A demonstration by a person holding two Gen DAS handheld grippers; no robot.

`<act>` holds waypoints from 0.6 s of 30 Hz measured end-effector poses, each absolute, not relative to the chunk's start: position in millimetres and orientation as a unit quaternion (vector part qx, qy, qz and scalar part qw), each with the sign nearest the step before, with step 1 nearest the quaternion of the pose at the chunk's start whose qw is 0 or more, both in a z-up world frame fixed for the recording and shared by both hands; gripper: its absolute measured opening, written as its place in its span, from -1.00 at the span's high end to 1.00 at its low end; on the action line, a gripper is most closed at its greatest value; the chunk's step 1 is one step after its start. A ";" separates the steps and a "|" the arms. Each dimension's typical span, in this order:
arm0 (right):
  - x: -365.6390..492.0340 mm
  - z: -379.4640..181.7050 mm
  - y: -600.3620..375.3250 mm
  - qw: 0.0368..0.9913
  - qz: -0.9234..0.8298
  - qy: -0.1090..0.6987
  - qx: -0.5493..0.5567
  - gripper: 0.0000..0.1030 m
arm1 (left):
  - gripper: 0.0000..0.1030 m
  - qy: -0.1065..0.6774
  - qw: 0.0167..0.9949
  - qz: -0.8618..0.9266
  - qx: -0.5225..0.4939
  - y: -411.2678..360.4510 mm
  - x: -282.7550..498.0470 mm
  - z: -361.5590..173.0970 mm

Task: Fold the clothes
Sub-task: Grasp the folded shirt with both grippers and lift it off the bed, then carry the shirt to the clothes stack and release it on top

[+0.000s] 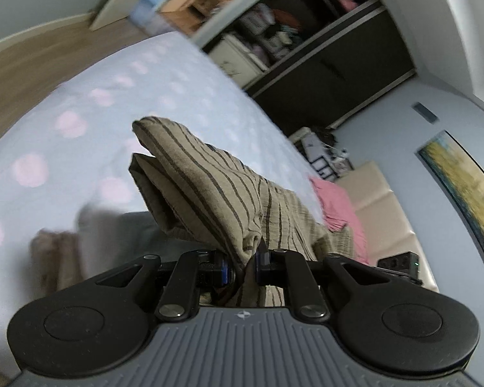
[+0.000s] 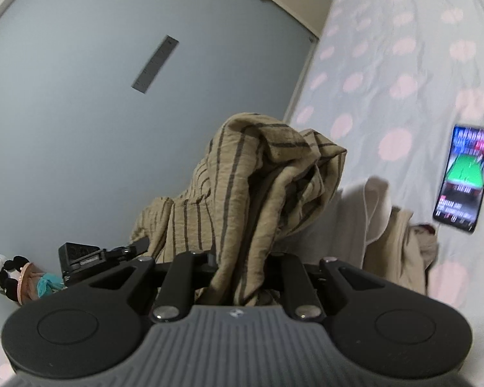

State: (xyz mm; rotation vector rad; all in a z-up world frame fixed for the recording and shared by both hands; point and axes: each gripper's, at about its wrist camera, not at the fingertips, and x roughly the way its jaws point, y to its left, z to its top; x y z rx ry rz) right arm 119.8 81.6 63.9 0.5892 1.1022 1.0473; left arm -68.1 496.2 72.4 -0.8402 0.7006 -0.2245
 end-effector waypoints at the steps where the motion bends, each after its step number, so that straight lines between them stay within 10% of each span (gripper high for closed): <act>1: 121.4 55.8 89.0 0.682 0.465 0.500 0.261 0.66 | 0.77 0.336 0.843 -0.100 -0.409 503.6 -69.6 59.2; 10: 128.0 10.3 91.4 0.687 0.442 0.507 0.273 0.63 | 0.48 0.353 0.811 -0.088 -0.458 518.7 -74.0 -22.0; 14: 123.8 23.8 82.5 0.709 0.436 0.495 0.250 -0.35 | 0.22 0.337 0.833 -0.083 -0.432 532.4 -78.1 -5.1; 18: 123.4 47.1 65.1 0.746 0.425 0.466 0.214 -0.39 | 0.06 0.334 0.870 -0.051 -0.359 535.1 -90.6 35.6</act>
